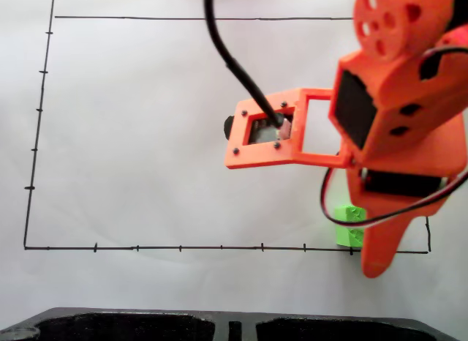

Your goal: Grasp the colored block, Place it on the black dot, and then return the arm to the default position.

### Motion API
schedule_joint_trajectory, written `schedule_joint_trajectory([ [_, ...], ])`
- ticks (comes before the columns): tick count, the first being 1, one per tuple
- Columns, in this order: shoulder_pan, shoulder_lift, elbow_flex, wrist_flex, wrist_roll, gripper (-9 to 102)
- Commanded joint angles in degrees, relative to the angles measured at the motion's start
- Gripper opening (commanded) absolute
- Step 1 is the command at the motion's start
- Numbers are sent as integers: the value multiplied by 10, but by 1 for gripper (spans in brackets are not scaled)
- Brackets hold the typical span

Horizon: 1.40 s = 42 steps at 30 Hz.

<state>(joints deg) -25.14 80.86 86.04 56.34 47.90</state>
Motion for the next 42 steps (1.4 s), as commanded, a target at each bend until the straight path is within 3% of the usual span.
schedule_joint_trajectory([
  [1, 5, -9, -24, 4, 4, 38],
  [24, -16, -176, -197, 27, -12, 34],
  [42, -18, -223, -229, 31, -15, 31],
])
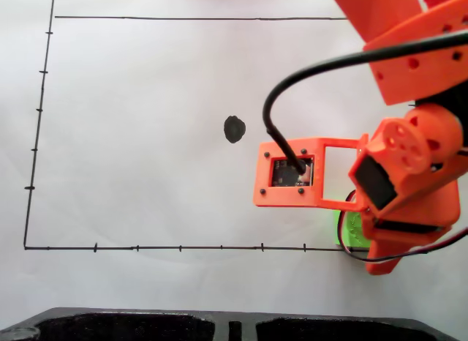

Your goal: Grasp the colored block, Place it on the black dot, and then return the arm to the default position.

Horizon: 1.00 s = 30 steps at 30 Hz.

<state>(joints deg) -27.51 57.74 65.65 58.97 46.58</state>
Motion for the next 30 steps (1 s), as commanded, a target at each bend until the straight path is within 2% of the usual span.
schedule_joint_trajectory([
  [1, 7, 7, -25, 4, -2, 31],
  [18, 19, 8, -27, 13, 2, 15],
  [24, 21, 40, -12, 24, -32, 10],
  [30, 32, 108, 24, 29, -83, 11],
])
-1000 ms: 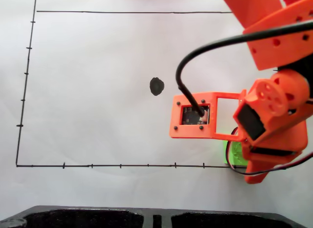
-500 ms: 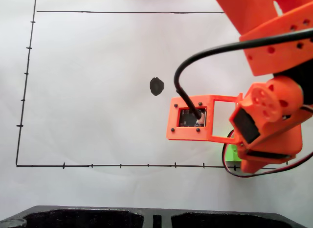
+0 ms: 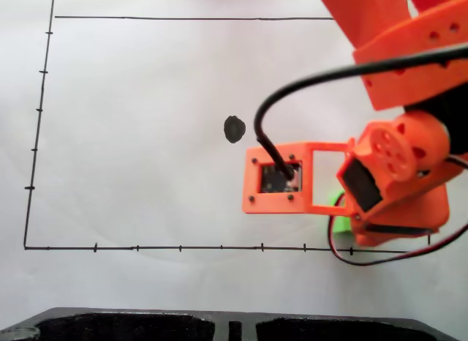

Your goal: Grasp the colored block, Place it on the black dot, and then return the arm to the default position.

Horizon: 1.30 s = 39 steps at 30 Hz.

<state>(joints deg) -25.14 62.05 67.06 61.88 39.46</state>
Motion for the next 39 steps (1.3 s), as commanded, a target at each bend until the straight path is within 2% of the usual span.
schedule_joint_trajectory([
  [1, 11, 78, 19, 2, -20, 10],
  [7, 35, 168, 91, 23, -52, 11],
  [18, 90, 341, 329, 14, -144, 11],
  [29, 132, 426, 468, 1, -244, 12],
  [39, 182, 446, 529, -19, -313, 12],
])
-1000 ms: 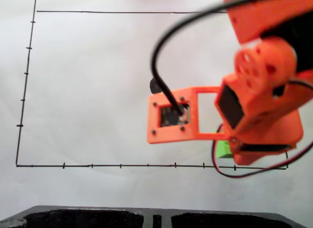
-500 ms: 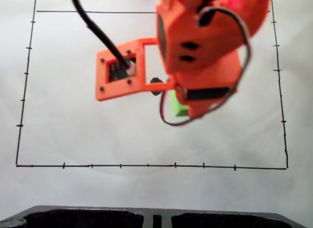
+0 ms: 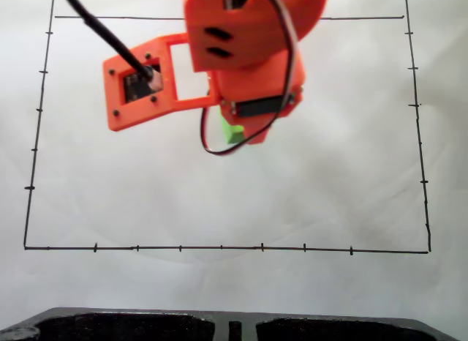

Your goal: Grasp the colored block, Place it on the black dot, and then return the arm to the default position.

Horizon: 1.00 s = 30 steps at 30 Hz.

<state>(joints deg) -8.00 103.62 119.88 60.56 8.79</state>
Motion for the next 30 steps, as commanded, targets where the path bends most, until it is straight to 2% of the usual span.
schedule_joint_trajectory([
  [1, 13, 29, 3, -9, -8, 12],
  [15, 20, -23, 22, -77, -23, 13],
  [24, 28, -38, 27, -75, -33, 15],
  [30, 40, -34, 28, -67, -39, 23],
])
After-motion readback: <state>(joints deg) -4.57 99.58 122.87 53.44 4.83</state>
